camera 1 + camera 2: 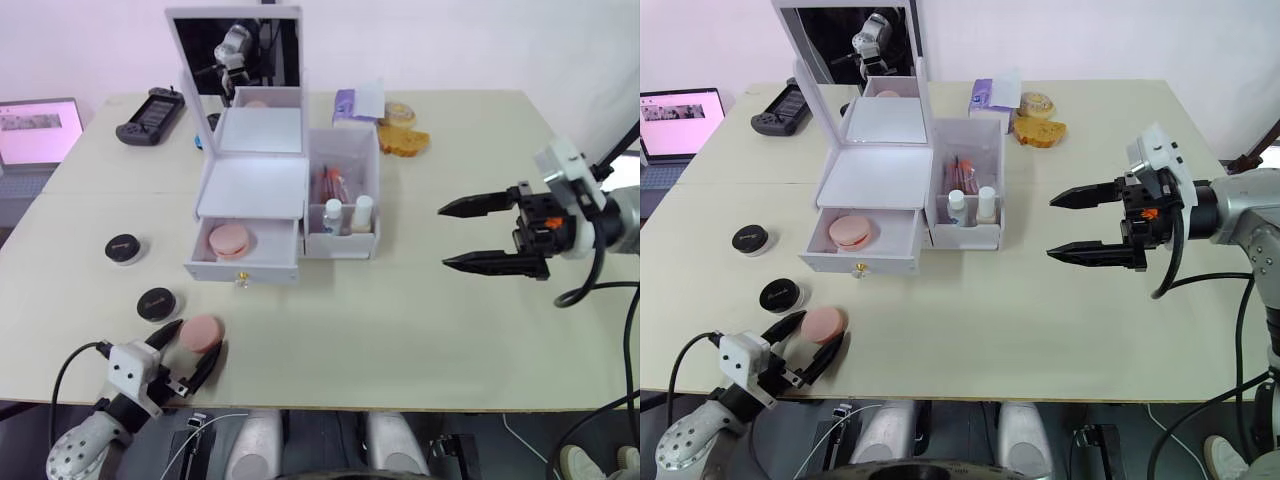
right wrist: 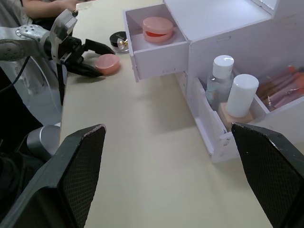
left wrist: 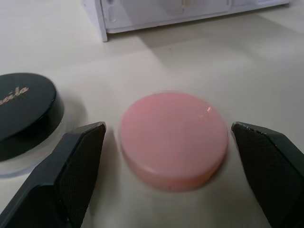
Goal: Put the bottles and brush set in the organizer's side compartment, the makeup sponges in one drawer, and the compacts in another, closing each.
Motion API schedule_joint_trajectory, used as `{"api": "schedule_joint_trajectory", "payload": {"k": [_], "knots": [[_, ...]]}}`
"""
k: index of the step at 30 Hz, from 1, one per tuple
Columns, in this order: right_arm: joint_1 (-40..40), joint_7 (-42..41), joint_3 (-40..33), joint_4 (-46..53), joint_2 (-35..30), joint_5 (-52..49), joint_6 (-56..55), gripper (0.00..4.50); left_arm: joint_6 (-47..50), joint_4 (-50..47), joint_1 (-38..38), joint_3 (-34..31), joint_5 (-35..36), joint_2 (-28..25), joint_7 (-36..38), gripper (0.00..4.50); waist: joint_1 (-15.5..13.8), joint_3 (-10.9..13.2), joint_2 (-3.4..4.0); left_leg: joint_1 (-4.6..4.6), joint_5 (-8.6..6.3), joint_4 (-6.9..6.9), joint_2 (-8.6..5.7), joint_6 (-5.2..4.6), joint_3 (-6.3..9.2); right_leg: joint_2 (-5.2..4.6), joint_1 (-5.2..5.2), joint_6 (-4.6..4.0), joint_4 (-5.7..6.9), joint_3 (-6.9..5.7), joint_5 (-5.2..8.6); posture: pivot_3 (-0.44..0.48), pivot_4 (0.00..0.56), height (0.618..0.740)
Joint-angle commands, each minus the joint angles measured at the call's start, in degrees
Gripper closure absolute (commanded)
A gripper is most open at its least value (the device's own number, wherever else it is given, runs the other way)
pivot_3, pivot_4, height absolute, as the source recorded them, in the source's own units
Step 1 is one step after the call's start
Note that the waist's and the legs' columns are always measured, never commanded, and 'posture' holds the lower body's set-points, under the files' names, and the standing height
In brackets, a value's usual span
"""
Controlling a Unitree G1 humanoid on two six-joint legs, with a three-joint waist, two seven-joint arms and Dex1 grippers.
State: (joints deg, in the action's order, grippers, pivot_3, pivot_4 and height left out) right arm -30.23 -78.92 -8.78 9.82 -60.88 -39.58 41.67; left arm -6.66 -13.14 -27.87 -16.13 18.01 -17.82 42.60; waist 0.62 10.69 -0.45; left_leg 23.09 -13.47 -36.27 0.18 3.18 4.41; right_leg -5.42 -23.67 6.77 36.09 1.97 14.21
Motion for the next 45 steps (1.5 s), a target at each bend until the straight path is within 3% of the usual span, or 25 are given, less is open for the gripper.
{"api": "schedule_joint_trajectory", "payload": {"k": [1,4,25,29,33,36,40,45], "knots": [[-1.6,0.5,-1.1,1.4,-0.6,-0.7,-0.4,0.0,0.7,0.9,-0.1,2.5,-1.5,-0.3,-1.3,0.56,0.0,0.0,0.02,-0.02,0.0,0.0,0.0,0.0,0.0,0.0,0.02,0.0,0.0,0.0,0.0,0.0,0.15,0.74],[-1.7,1.0,-1.0,1.9,-0.7,-1.0,0.1,0.0,0.8,1.0,-0.5,2.2,-1.0,-0.5,-2.3,1.78,0.0,-0.1,0.16,-0.07,0.0,0.01,0.0,0.0,0.0,0.0,0.07,0.0,-0.01,0.0,0.0,0.0,0.15,0.74],[-6.7,1.1,3.7,-0.2,1.6,-0.1,0.0,0.0,5.6,-13.3,-2.2,-0.2,6.0,-1.7,-6.9,1.78,0.2,-0.1,0.12,-0.12,0.0,0.06,0.0,0.0,0.0,0.0,0.09,-0.01,-0.03,0.0,0.02,0.0,0.15,0.74],[-7.2,0.8,4.1,-1.1,1.9,0.1,-0.4,0.0,7.7,-19.2,-5.4,-5.4,17.3,-2.4,-5.5,1.78,0.3,0.0,-0.01,-0.12,-0.01,0.07,0.01,-0.01,0.0,0.0,0.08,-0.01,-0.03,0.0,0.02,0.0,0.15,0.74],[-7.5,0.4,4.6,-2.0,2.2,0.4,-1.1,0.0,11.7,-24.5,-8.4,-12.5,25.9,-7.2,-4.6,1.78,0.3,0.0,-0.07,-0.1,-0.01,0.07,0.02,-0.01,0.0,0.0,0.03,-0.02,-0.03,0.0,0.03,0.0,0.15,0.74],[-8.3,0.0,5.7,-2.9,3.3,0.8,-2.0,0.0,17.2,-27.2,-6.6,-16.2,31.2,-14.0,-5.3,1.78,0.1,0.1,-0.13,-0.08,-0.01,0.04,0.02,-0.01,0.0,0.0,0.05,-0.02,-0.03,0.0,0.03,0.0,0.15,0.74],[-10.7,0.3,6.0,-4.1,5.4,0.2,-1.0,0.0,28.5,-27.6,5.9,-16.3,40.0,-26.5,-11.9,1.78,-0.1,0.1,-0.14,-0.09,-0.01,0.03,0.02,-0.01,0.07,0.04,0.07,-0.02,-0.01,-0.02,0.02,0.0,0.15,0.74],[-10.6,1.6,5.6,-2.1,5.4,-0.3,0.3,0.0,36.8,-24.2,24.7,-9.5,43.5,-34.1,-16.2,1.78,0.4,0.1,-0.18,0.0,-0.01,0.06,0.01,-0.01,0.14,0.07,0.09,0.08,-0.09,-0.04,-0.02,0.0,0.15,0.74]]}}
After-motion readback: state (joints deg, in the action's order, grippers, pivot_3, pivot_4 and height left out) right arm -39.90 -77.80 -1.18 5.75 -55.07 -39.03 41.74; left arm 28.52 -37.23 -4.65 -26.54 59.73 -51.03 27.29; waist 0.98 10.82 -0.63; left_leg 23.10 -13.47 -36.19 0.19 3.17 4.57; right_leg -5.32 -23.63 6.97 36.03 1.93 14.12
